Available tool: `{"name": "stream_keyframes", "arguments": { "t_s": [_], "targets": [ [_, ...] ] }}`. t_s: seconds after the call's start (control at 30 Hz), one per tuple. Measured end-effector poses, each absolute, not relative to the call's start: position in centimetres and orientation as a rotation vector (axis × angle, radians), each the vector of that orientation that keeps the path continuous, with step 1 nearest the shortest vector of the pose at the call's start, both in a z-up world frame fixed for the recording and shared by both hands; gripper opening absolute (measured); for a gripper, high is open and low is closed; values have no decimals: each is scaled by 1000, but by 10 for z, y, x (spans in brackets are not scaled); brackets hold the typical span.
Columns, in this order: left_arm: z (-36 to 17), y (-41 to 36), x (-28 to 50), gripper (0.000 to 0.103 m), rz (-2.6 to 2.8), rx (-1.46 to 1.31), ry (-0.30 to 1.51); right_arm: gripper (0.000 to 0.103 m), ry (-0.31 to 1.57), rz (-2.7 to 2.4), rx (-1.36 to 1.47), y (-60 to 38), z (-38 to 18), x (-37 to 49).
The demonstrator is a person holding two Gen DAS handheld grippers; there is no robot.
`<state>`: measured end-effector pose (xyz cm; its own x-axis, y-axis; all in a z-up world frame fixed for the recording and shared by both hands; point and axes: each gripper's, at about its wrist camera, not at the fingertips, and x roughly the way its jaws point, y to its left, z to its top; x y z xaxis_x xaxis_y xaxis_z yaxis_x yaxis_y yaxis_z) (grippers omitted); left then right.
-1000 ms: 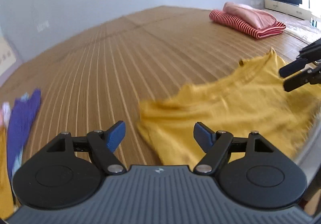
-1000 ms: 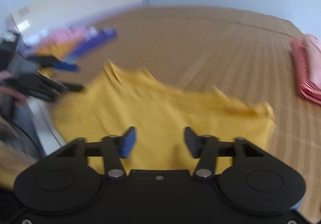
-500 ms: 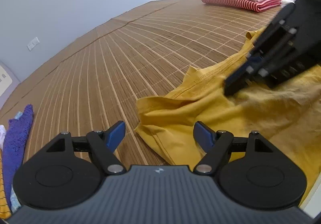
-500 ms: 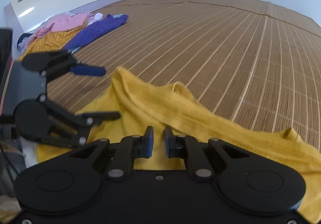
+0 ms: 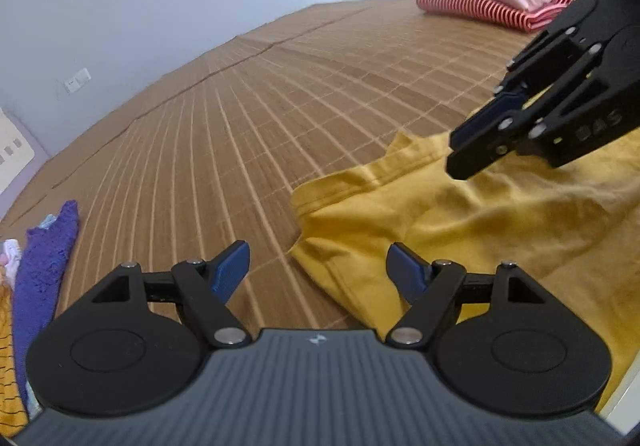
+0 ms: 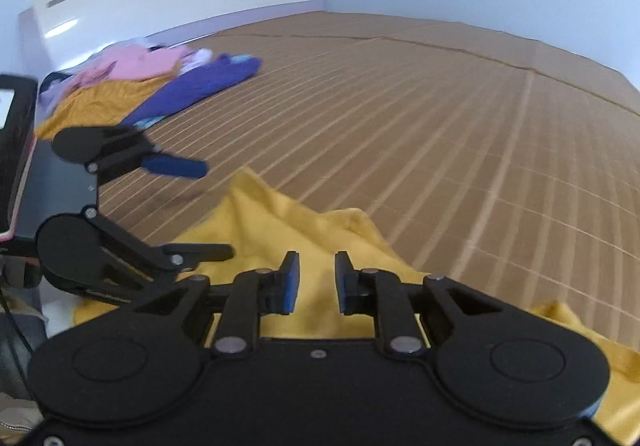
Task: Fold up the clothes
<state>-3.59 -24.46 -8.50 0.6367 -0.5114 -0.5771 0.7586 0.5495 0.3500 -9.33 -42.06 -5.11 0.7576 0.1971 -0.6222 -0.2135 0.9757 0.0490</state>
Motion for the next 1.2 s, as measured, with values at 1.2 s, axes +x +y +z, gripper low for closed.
{"name": "stream_keyframes", "arguments": {
  "t_s": [1.2],
  "targets": [
    [-84,-229,-23,84,-762,506,492,34,625,-255,65,-558,-42,-221]
  ]
}}
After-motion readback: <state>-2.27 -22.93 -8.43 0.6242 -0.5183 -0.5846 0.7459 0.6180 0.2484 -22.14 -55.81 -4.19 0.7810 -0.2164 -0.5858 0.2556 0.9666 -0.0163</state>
